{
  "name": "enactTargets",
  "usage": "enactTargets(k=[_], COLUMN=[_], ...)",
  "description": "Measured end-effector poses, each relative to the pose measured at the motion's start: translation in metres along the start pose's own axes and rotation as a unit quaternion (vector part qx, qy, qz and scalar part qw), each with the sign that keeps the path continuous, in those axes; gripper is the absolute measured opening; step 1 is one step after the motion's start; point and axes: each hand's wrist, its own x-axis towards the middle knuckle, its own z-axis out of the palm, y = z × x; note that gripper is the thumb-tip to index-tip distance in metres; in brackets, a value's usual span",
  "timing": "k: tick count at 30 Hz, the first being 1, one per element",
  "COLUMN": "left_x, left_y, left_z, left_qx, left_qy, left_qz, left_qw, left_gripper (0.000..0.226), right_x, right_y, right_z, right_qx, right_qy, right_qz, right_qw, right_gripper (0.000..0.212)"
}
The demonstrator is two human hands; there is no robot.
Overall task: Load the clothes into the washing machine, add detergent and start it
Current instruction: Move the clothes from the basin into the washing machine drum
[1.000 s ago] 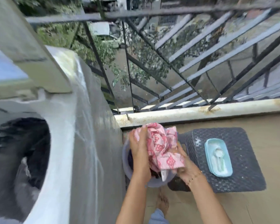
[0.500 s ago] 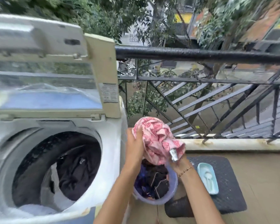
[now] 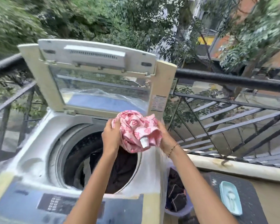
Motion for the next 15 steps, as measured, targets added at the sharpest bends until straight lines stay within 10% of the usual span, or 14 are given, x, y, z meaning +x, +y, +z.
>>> enactTargets(k=[5,10,15], left_x=[0.029,0.071,0.061], left_y=[-0.028,-0.106,-0.121], left_z=[-0.059,-0.095,-0.095], left_qx=[0.099,0.275,0.275], left_qy=[0.004,-0.167,-0.197], left_qz=[0.037,-0.166,-0.168], left_qw=[0.994,0.932,0.926], left_gripper=[0.027,0.062,0.048], right_x=[0.01,0.018,0.008], right_y=[0.029,0.068,0.087], right_z=[0.041,0.06,0.061], right_qx=[-0.276,-0.593,-0.583], right_qy=[-0.016,-0.053,-0.071], right_qz=[-0.025,-0.009,0.008], right_qw=[0.961,0.803,0.809], right_gripper=[0.063,0.051,0.042])
